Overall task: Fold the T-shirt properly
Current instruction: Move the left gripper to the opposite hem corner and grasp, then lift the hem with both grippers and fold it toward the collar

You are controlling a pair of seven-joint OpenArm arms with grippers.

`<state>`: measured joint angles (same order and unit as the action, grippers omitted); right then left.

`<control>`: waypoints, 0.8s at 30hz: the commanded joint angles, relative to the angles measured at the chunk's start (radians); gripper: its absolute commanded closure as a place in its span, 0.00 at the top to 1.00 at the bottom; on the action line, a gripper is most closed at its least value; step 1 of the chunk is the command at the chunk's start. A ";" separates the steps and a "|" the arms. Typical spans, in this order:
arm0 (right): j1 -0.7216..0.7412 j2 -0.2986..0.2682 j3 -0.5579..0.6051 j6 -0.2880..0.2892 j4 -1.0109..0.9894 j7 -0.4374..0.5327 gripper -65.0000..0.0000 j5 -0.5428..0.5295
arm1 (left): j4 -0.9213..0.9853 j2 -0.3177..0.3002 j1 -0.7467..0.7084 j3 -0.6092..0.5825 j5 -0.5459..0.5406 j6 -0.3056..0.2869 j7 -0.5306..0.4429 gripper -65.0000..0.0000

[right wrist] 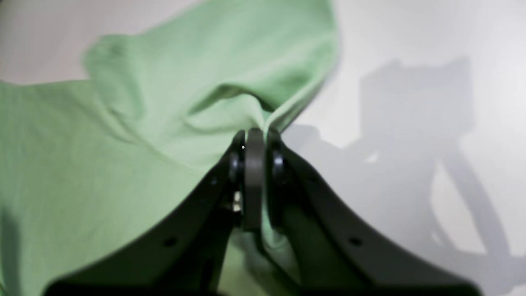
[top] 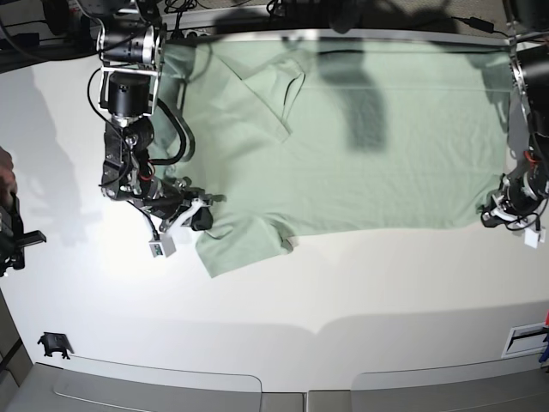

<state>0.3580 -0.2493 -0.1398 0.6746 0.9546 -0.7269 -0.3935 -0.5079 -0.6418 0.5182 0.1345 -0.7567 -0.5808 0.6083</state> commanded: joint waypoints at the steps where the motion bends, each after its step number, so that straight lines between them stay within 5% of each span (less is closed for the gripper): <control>1: 0.023 -0.011 -0.004 0.009 0.037 0.010 0.00 -0.038 | -0.028 -0.035 0.030 0.003 -0.041 -0.023 0.013 0.00; 8: -0.100 -0.011 -0.004 0.014 0.230 -0.079 0.00 -0.196 | -0.058 -0.112 0.018 0.003 -0.282 -0.117 0.207 0.00; 18: -0.344 -0.011 -0.005 0.023 0.615 -0.245 0.00 -0.321 | -0.063 -0.185 -0.113 0.095 -0.718 -0.117 0.524 0.00; 24: -0.488 -0.011 -0.005 0.023 0.704 -0.247 0.00 -0.322 | -0.064 -0.193 -0.232 0.290 -0.727 -0.117 0.691 0.00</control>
<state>-0.1452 -0.2520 -0.1398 0.6895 1.6371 -0.9958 -0.6876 -0.5583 -0.8040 0.2634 0.4198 -1.4548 -0.6899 1.3041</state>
